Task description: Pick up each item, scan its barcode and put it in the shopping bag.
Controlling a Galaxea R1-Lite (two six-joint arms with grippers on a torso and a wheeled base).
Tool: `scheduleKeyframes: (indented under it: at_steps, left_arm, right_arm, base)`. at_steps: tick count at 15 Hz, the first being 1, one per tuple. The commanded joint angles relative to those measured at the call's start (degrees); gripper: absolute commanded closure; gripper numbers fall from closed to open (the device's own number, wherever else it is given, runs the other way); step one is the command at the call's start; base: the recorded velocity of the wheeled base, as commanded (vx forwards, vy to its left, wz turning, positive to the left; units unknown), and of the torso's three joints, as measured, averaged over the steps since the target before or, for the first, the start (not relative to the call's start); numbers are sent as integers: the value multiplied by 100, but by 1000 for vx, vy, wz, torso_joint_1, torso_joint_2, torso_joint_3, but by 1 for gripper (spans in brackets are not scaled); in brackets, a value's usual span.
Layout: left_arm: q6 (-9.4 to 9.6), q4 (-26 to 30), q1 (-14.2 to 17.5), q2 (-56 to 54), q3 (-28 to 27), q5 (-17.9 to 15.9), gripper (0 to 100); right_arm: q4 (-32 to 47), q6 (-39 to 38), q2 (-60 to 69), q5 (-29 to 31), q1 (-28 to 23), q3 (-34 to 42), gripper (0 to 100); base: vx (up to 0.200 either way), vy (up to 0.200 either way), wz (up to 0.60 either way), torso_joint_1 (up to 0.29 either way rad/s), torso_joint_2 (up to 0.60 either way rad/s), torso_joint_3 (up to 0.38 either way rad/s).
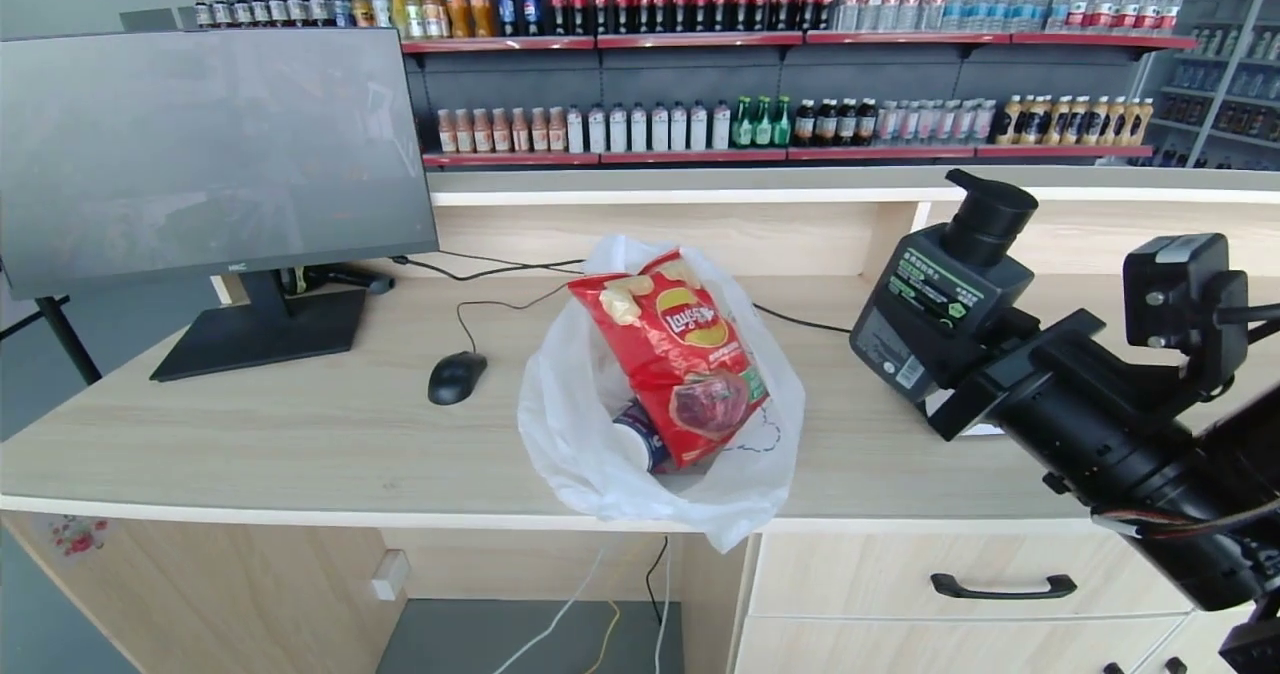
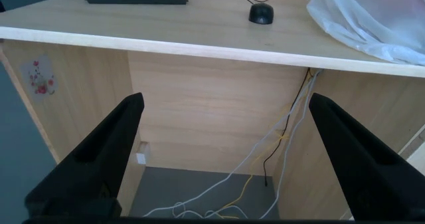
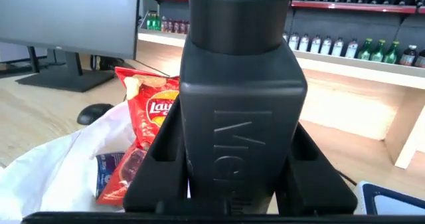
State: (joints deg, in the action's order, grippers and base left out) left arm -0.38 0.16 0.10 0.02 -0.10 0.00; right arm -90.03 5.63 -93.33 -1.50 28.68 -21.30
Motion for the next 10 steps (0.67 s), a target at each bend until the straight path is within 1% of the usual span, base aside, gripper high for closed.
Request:
scheduleKeyframes:
  at_steps: [1, 3, 4, 5, 6, 8, 9, 10]
  left_arm:
    - [3, -7, -10, -2, 1, 0, 0]
    - [3, 2, -1, -2, 1, 0, 0]
    - [-6, 2, -1, -2, 1, 0, 0]
    - [-6, 2, -1, -2, 1, 0, 0]
    - [-6, 2, -1, -2, 1, 0, 0]
    - [3, -7, -10, -2, 1, 0, 0]
    - [3, -7, -1, -2, 1, 0, 0]
    - [-6, -7, -1, -2, 1, 0, 0]
  right_arm:
    - [3, 8, 8, -8, 58, -15, 100]
    - [3, -36, 8, -17, 146, 91, 100]
    - [3, -115, -10, -79, 155, 20, 100]
    - [3, -458, -168, -544, 190, -243, 100]
    - [3, -844, -291, -817, 225, -525, 100]
    - [3, -1697, -528, -817, 252, -771, 100]
    - [3, -1987, -651, -843, 278, -806, 100]
    - [3, -2128, -783, -1010, 304, -894, 100]
  base:
    - [200, 0, 0, -2, 2, -2]
    - [200, 0, 0, -10, -7, 5]
    - [200, 0, 0, 22, -2, -2]
    - [200, 0, 0, 22, 7, -2]
    - [0, 0, 0, 0, 0, 0]
    - [0, 0, 0, 0, 0, 0]
    - [0, 0, 0, 0, 0, 0]
    - [0, 0, 0, 0, 0, 0]
